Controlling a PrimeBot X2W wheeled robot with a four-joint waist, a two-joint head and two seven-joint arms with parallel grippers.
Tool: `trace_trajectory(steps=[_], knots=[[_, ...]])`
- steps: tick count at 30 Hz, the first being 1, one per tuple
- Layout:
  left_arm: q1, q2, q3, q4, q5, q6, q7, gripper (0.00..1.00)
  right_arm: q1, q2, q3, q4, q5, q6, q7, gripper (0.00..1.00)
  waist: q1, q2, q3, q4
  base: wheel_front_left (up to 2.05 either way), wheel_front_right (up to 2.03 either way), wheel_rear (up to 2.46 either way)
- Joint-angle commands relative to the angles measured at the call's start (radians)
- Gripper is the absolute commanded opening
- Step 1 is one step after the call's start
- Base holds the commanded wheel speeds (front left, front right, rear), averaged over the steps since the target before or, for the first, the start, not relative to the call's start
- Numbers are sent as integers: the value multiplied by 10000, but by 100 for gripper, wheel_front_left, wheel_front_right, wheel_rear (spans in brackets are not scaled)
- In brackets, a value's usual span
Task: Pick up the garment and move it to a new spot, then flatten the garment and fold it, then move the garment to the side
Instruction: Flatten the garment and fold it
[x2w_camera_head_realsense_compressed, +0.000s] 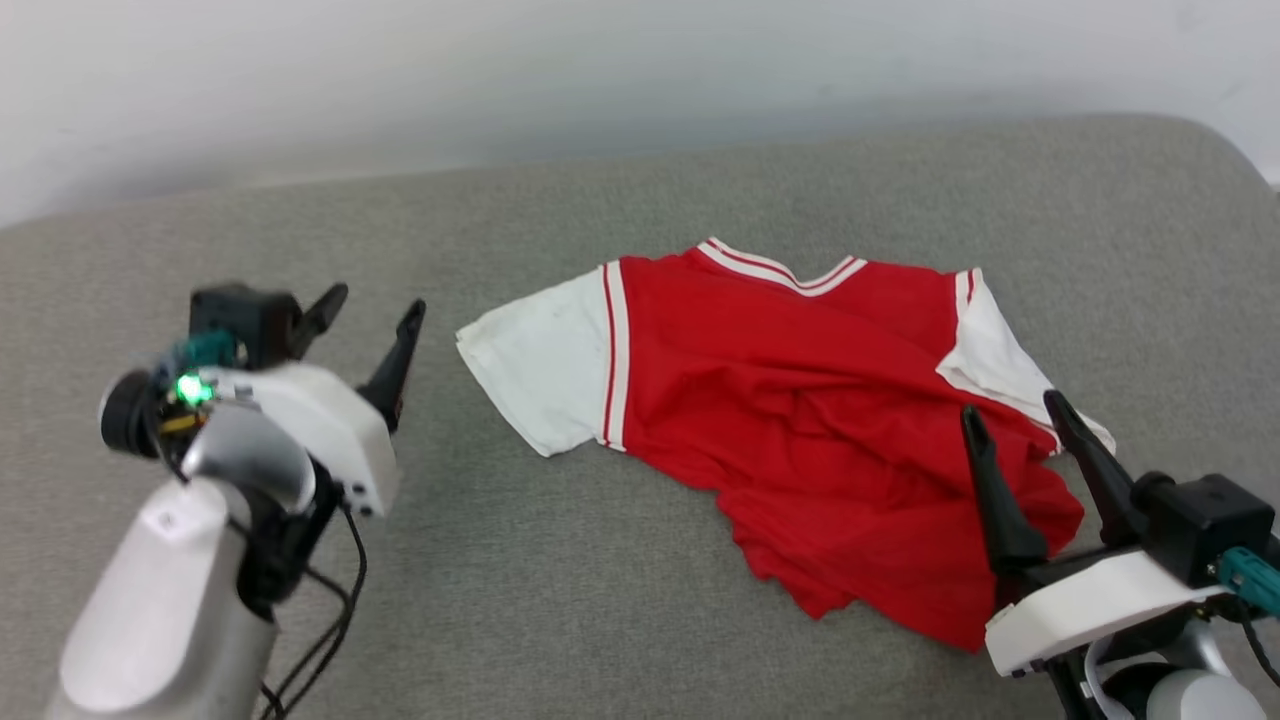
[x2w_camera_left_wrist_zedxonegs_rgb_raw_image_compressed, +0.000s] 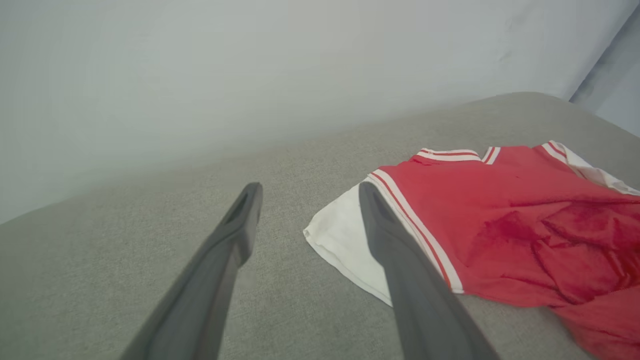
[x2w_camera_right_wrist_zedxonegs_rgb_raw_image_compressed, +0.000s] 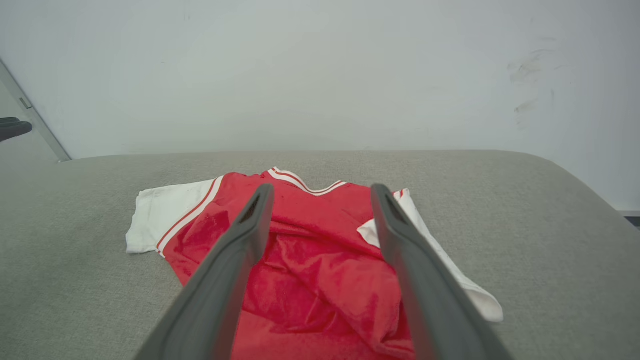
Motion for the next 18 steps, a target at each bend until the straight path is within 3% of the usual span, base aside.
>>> trace_trajectory(steps=[1, 12, 18], knots=[[-549, 150, -77, 158, -218, -193, 519, 100, -250, 52, 37, -103, 7, -5, -26, 100, 0, 0, 515, -360, 0, 0, 0], [-3346, 926, -1311, 1842, -1631, -601, 4435, 100, -793, 76, 267, 82, 345, -5, -307, 100, 0, 0, 1657, -982, 0, 0, 0], [-4099, 1226, -2000, 3088, -2266, -622, 5538, 100, -1030, 77, 430, 292, 524, -5, -498, 100, 0, 0, 2089, -1240, 0, 0, 0]])
